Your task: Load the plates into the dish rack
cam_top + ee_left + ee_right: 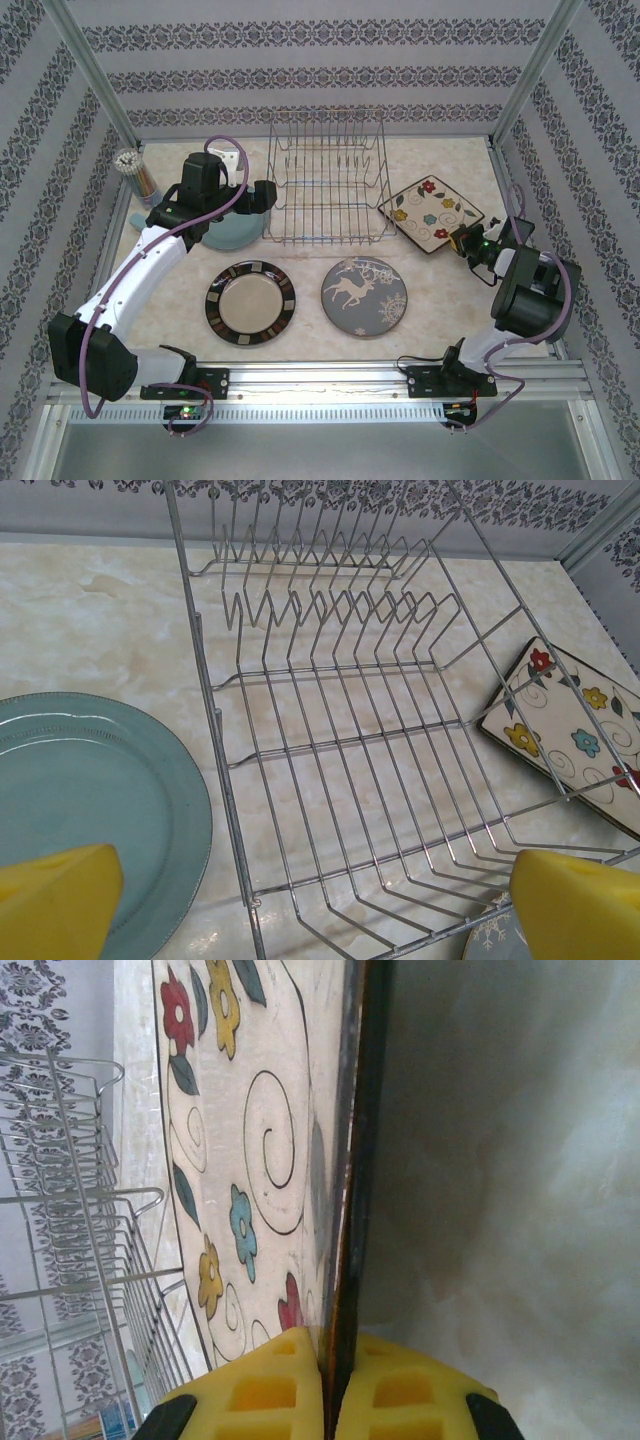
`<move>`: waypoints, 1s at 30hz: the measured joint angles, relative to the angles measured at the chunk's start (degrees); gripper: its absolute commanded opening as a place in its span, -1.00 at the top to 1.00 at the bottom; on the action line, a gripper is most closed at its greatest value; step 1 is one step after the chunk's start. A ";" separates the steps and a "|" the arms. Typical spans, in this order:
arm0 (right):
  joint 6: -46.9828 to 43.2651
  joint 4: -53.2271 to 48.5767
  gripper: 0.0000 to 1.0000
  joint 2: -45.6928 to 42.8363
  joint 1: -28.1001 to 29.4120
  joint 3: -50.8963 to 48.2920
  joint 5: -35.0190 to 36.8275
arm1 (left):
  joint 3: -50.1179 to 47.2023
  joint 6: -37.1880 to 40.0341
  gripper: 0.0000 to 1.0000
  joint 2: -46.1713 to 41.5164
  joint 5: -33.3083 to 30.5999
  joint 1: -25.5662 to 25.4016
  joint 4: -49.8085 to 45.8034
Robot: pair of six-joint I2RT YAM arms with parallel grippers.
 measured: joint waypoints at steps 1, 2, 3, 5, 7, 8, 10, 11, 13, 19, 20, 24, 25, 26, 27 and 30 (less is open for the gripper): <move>-0.31 -0.39 1.00 -0.50 0.00 -0.02 0.31 | 0.00 0.00 -0.99 0.00 0.00 0.00 0.00; -0.50 -0.74 1.00 -0.81 0.00 -0.04 0.57 | 0.00 -0.02 -0.99 0.00 0.00 0.00 0.00; -0.55 -0.94 1.00 -1.03 0.00 -0.07 0.68 | 0.00 -0.02 -0.99 0.02 0.00 0.00 0.00; -0.61 -1.27 1.00 -1.14 0.00 -0.07 0.90 | 0.00 0.00 -0.99 0.07 0.00 0.00 0.02; -0.70 -1.40 1.00 -1.16 0.00 -0.07 1.03 | 0.00 -0.02 -0.99 0.07 0.00 0.00 0.02; -0.70 -1.42 1.00 -1.27 0.00 -0.09 1.07 | 0.00 -0.02 -0.99 0.07 0.00 0.00 0.02; -0.70 -1.38 1.00 -2.05 0.00 -0.42 1.18 | 0.00 -0.02 -0.99 0.11 0.00 0.00 0.02; -0.74 -1.40 1.00 -2.73 0.00 -0.72 1.31 | 0.00 -0.02 -0.99 0.15 0.00 0.00 0.04; -0.76 -1.75 1.00 -3.89 0.00 -1.07 1.84 | 0.00 -0.02 -0.99 0.28 0.00 0.00 0.04; -0.74 -2.69 1.00 -6.78 0.28 -1.68 3.80 | 0.00 -0.02 -0.99 0.68 0.00 0.00 0.20; -0.72 -2.86 1.00 -7.34 0.37 -1.73 4.17 | 0.00 -0.02 -0.99 0.76 0.00 0.00 0.20; -0.74 -2.95 1.00 -9.11 1.03 -1.84 5.35 | 0.00 -0.02 -0.99 0.92 0.00 0.00 0.22; -0.76 -3.06 1.00 -9.55 1.14 -1.88 5.66 | 0.00 -0.02 -0.99 0.92 0.02 0.00 0.24; -0.74 -3.21 1.00 -9.97 1.14 -1.88 5.88 | 0.00 -0.02 -0.99 0.92 0.02 0.00 0.28; -0.74 -3.39 1.00 -10.29 1.14 -1.92 6.21 | 0.00 -0.02 -0.99 0.92 0.02 0.00 0.31; -0.72 -4.04 1.00 -11.34 1.14 -1.99 7.13 | 0.00 -0.02 -0.99 0.92 0.00 0.00 0.37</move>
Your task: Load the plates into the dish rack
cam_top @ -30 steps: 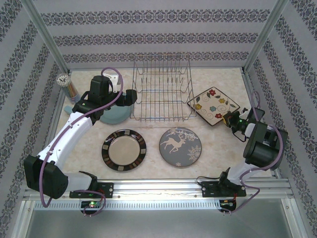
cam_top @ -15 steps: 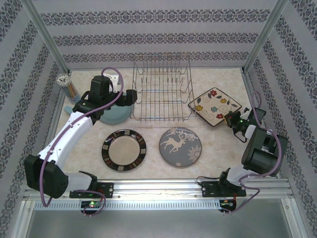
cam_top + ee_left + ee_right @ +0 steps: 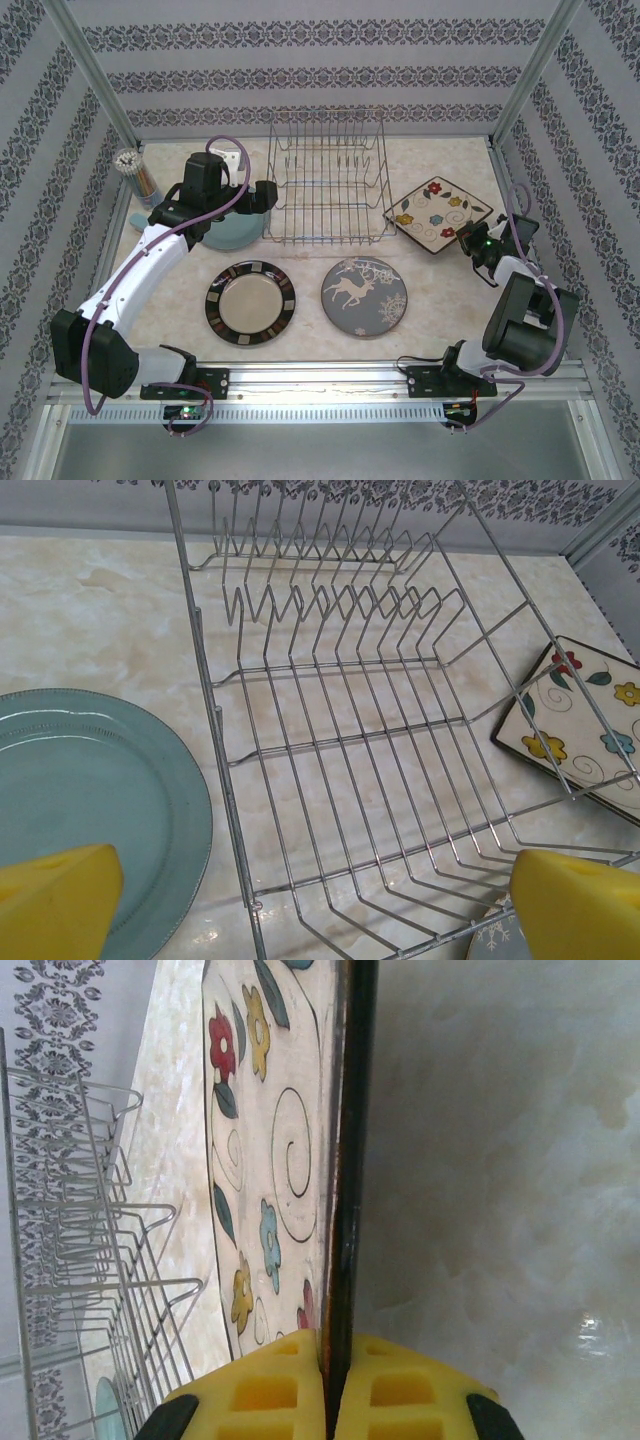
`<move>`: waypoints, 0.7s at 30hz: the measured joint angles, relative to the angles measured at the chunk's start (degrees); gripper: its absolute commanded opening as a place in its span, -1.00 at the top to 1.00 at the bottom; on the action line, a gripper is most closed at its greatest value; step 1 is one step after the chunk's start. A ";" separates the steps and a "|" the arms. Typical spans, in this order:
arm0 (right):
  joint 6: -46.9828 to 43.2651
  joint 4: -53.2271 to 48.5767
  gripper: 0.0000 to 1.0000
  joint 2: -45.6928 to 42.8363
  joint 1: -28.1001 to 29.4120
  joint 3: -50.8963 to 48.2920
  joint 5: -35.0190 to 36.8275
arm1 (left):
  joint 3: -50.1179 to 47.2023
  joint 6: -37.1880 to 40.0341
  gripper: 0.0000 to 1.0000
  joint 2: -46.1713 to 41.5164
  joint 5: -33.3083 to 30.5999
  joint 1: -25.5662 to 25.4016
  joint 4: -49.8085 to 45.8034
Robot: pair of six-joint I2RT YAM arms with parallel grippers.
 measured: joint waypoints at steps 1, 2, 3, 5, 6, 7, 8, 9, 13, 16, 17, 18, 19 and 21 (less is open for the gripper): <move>-0.02 -0.07 1.00 -0.24 0.00 0.00 0.17 | 0.00 0.00 -0.99 0.00 0.02 0.00 0.00; -0.02 -0.11 1.00 -0.39 0.00 0.00 0.24 | 0.00 0.00 -0.99 0.00 0.02 0.00 0.00; -0.02 -0.11 1.00 -0.44 0.13 0.00 0.28 | 0.00 0.00 -0.99 0.00 0.02 0.00 0.00; 0.02 -0.11 1.00 -0.50 0.26 -0.02 0.46 | 0.00 0.00 -0.99 0.00 0.02 0.00 0.00; 0.02 -0.04 1.00 -0.50 0.26 -0.11 0.46 | 0.00 0.00 -0.99 0.00 0.02 0.00 0.00; 0.07 0.15 1.00 -0.52 0.26 -0.26 0.46 | 0.00 0.00 -0.99 0.00 0.02 0.00 0.00; 0.24 0.33 1.00 -0.52 0.26 -0.44 0.46 | 0.00 0.00 -0.99 0.00 0.02 0.00 0.00; 0.44 0.44 1.00 -0.52 0.26 -0.63 0.46 | 0.00 0.00 -0.99 0.00 0.02 0.00 0.02; 1.55 1.64 1.00 -0.83 0.26 -1.75 0.52 | 0.00 0.00 -0.99 0.00 0.02 0.00 0.00; 1.95 2.12 1.00 -1.03 0.28 -1.95 0.66 | 0.00 0.00 -0.99 0.00 0.02 0.00 0.02; 1.97 2.32 1.00 -1.03 0.37 -1.95 0.70 | 0.00 0.00 -0.99 0.00 0.02 0.00 0.02; 1.99 2.56 1.00 -1.03 0.37 -2.01 0.72 | 0.00 0.00 -0.99 0.00 0.02 0.00 0.02; 2.10 2.84 1.00 -1.05 0.52 -2.12 0.87 | 0.00 0.00 -0.99 0.00 0.02 0.00 0.02; 2.56 3.34 1.00 -1.07 0.90 -2.60 1.25 | 0.00 0.00 -0.99 0.00 0.02 0.00 0.02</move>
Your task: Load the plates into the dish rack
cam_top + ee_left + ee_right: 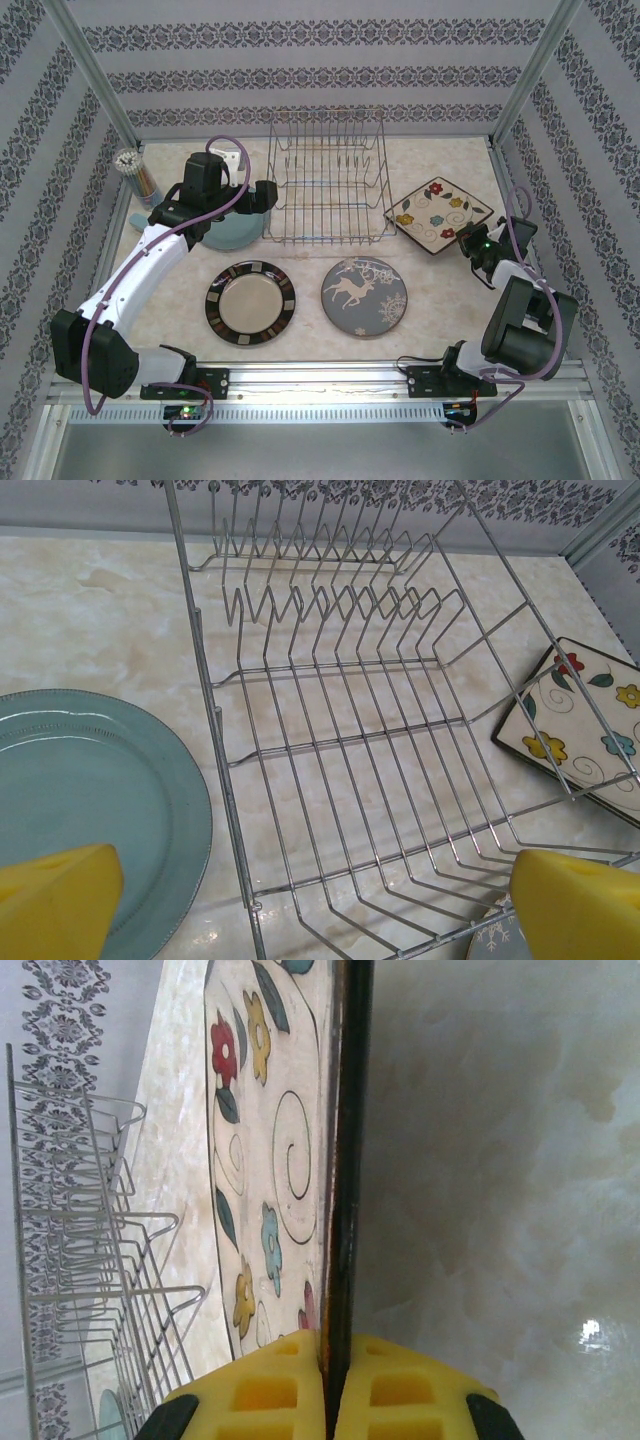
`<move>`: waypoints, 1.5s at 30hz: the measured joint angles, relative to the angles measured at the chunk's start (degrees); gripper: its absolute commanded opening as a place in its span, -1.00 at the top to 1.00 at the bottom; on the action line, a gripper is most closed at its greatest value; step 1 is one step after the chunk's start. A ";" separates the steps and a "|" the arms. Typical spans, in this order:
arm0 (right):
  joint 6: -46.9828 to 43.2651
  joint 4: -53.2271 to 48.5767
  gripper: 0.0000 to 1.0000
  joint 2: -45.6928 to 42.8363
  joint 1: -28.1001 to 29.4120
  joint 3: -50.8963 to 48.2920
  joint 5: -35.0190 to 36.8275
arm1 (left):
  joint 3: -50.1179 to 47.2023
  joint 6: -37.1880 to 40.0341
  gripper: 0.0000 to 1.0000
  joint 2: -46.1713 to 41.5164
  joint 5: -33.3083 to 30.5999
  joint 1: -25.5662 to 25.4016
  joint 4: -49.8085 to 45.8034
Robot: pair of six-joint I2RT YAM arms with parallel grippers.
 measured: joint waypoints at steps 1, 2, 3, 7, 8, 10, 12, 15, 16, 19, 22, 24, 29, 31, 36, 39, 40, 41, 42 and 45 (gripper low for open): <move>0.31 0.04 1.00 -0.09 0.13 -0.20 0.26 | 0.00 0.00 -0.99 0.00 0.00 0.00 0.00; 0.48 0.24 1.00 -0.24 0.20 -0.44 0.24 | 0.00 0.00 -0.99 0.00 0.00 0.00 0.00; 0.68 0.44 1.00 -0.42 0.22 -0.61 0.33 | 0.00 0.00 -0.99 0.00 0.00 0.00 0.00; 1.03 0.61 1.00 -0.72 0.22 -0.72 0.70 | 0.00 0.00 -0.99 0.00 0.02 0.00 0.00; 1.22 0.61 1.00 -0.83 0.22 -0.74 0.76 | 0.00 -0.02 -0.99 0.00 0.02 0.00 0.00; 1.57 0.61 1.00 -1.16 0.22 -0.74 1.14 | 0.00 0.00 -0.99 0.00 0.02 0.00 0.00; 1.95 0.59 1.00 -1.73 0.22 -0.74 1.51 | 0.00 0.00 -0.99 0.00 0.02 0.00 0.00; 2.34 0.59 1.00 -2.10 0.22 -0.74 1.57 | 0.00 -0.02 -0.99 0.00 0.07 0.00 0.00; 2.49 0.59 1.00 -2.10 0.22 -0.74 1.57 | 0.00 -0.02 -0.99 0.02 0.15 0.00 0.00; 3.67 0.63 1.00 -2.10 0.22 -0.74 1.53 | 0.00 -0.02 -0.99 0.07 0.20 0.00 0.00; 4.52 0.68 1.00 -2.10 0.20 -0.74 1.51 | 0.00 -0.02 -0.99 0.11 0.20 0.00 0.00; 5.20 0.83 1.00 -2.10 0.17 -0.74 1.46 | 0.00 -0.02 -0.99 0.11 0.20 0.00 0.00; 6.80 1.22 1.00 -2.10 0.04 -0.74 0.90 | 0.00 -0.59 -0.99 0.13 0.57 -0.02 -0.02; 7.30 1.53 1.00 -2.10 -0.22 -0.74 0.35 | 0.07 -1.44 -0.99 0.22 0.92 -0.26 -0.02; 9.18 3.02 1.00 -1.73 -1.18 -0.74 -0.35 | 0.79 -3.32 -0.99 0.63 1.07 -4.31 -0.02; 10.38 3.89 1.00 -1.01 -1.46 -0.74 -0.92 | 1.44 -3.76 -0.99 0.79 1.11 -6.62 -0.04; 10.75 4.04 1.00 -0.85 -1.53 -0.74 -1.07 | 1.55 -3.78 -0.99 0.87 1.14 -6.84 -0.02; 11.10 4.09 1.00 -0.76 -1.75 -0.74 -1.27 | 1.60 -3.80 -0.99 0.90 1.05 -7.06 -0.02; 11.37 4.15 1.00 -0.70 -1.81 -0.74 -1.40 | 1.60 -3.82 -0.99 0.94 0.92 -7.04 -0.07; 11.89 4.42 1.00 -0.70 -1.84 -0.74 -1.81 | 1.60 -3.93 -0.99 1.03 0.61 -7.06 -0.07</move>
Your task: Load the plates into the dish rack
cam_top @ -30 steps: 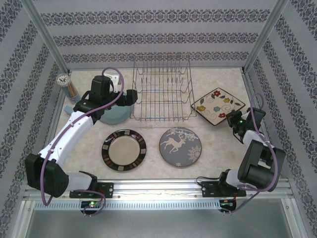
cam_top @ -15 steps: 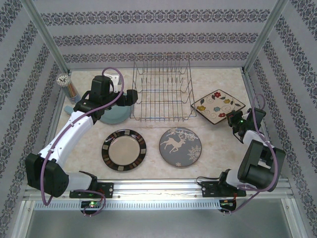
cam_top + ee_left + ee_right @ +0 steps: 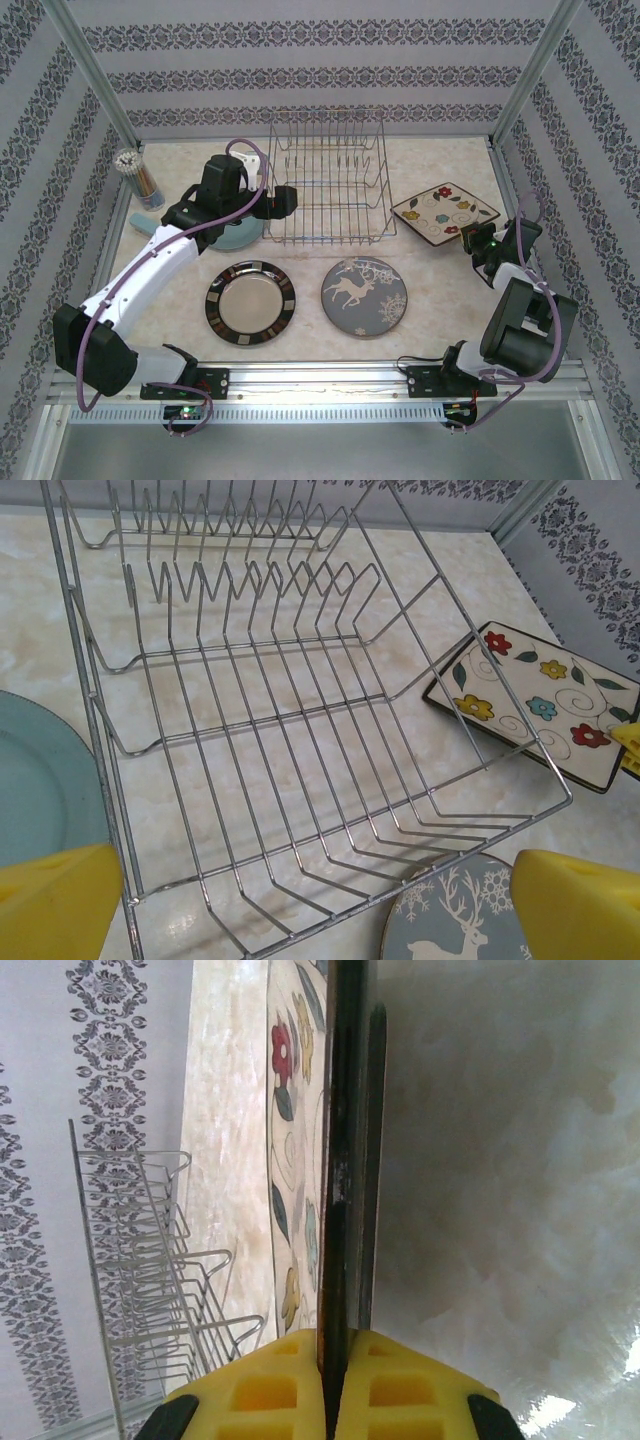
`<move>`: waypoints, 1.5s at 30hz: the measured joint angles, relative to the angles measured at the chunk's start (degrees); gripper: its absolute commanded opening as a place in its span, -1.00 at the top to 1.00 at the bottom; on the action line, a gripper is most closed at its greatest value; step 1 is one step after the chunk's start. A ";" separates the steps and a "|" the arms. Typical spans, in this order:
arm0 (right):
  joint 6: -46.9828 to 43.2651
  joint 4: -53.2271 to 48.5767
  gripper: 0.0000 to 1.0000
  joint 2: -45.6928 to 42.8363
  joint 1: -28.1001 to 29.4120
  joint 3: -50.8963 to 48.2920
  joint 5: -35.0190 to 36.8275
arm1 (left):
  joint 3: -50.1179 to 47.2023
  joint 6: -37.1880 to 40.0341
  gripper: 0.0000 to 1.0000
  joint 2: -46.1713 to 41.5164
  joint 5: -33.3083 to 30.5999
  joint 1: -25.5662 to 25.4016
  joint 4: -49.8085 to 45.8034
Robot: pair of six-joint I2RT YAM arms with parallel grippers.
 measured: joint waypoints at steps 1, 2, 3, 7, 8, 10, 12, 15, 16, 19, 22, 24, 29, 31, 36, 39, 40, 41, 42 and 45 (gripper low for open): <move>0.24 0.07 1.00 0.00 0.00 0.00 -0.15 | 0.00 0.00 -0.99 0.00 -0.02 0.00 0.00; 0.44 0.13 1.00 0.00 0.00 0.00 -0.22 | 0.00 0.00 -0.99 0.00 -0.07 0.00 0.00; 0.66 0.20 1.00 0.00 0.00 0.00 -0.42 | 0.00 -0.02 -0.99 0.00 -0.09 0.00 0.00; 1.05 0.31 1.00 0.00 0.00 0.00 -0.63 | 0.00 0.00 -0.99 0.00 -0.22 0.00 0.00; 1.07 0.31 1.00 0.00 0.00 0.00 -0.66 | 0.00 0.00 -0.99 -0.02 -0.24 0.00 0.00; 1.20 0.31 1.00 -0.07 0.00 0.00 -0.72 | 0.00 0.00 -0.99 0.00 -0.26 0.00 -0.02; 1.46 0.33 1.00 -0.13 0.00 0.00 -0.83 | 0.00 0.00 -0.99 -0.02 -0.44 0.00 -0.02; 2.03 0.33 1.00 -0.31 0.00 0.00 -0.98 | 0.00 0.02 -0.99 -0.02 -0.63 0.00 -0.04; 2.08 0.31 1.00 -0.35 0.00 0.00 -1.01 | 0.00 0.02 -0.99 -0.02 -0.68 0.00 -0.07; 2.10 0.31 1.00 -0.66 0.00 0.00 -1.01 | 0.00 0.02 -0.99 -0.02 -0.87 0.00 -0.11; 2.12 0.31 1.00 -0.92 0.00 0.00 -1.03 | 0.00 0.02 -0.99 -0.02 -1.14 0.00 -0.13; 2.14 0.31 1.00 -1.07 0.00 0.00 -1.05 | 0.00 0.04 -0.99 -0.02 -1.31 0.00 -0.13; 2.32 0.31 1.00 -1.18 0.00 0.02 -1.25 | 0.00 0.04 -0.99 -0.02 -1.51 0.00 -0.15; 2.32 0.35 1.00 -1.18 -0.17 0.02 -1.55 | 0.00 0.04 -0.99 -0.02 -1.55 0.00 -0.15; 2.32 0.35 1.00 -1.18 -0.37 0.17 -2.14 | 0.00 0.04 -0.99 -0.02 -1.55 0.00 -0.15; 2.32 0.31 1.00 -1.20 -0.37 0.76 -2.56 | 0.00 0.04 -0.99 -0.02 -1.55 0.00 -0.15; 2.32 0.31 1.00 -1.18 -0.35 1.07 -2.69 | 0.00 0.04 -0.99 -0.02 -1.55 0.00 -0.15; 2.32 0.31 1.00 -1.18 -0.37 1.29 -2.75 | 0.00 0.04 -0.99 -0.02 -1.55 0.00 -0.15; 2.32 0.33 1.00 -1.20 -0.35 1.57 -2.82 | 0.00 0.04 -0.99 -0.02 -1.55 0.00 -0.15; 2.32 0.33 1.00 -1.46 -0.35 2.21 -3.08 | 0.00 0.07 -0.99 -0.02 -1.55 0.00 -0.15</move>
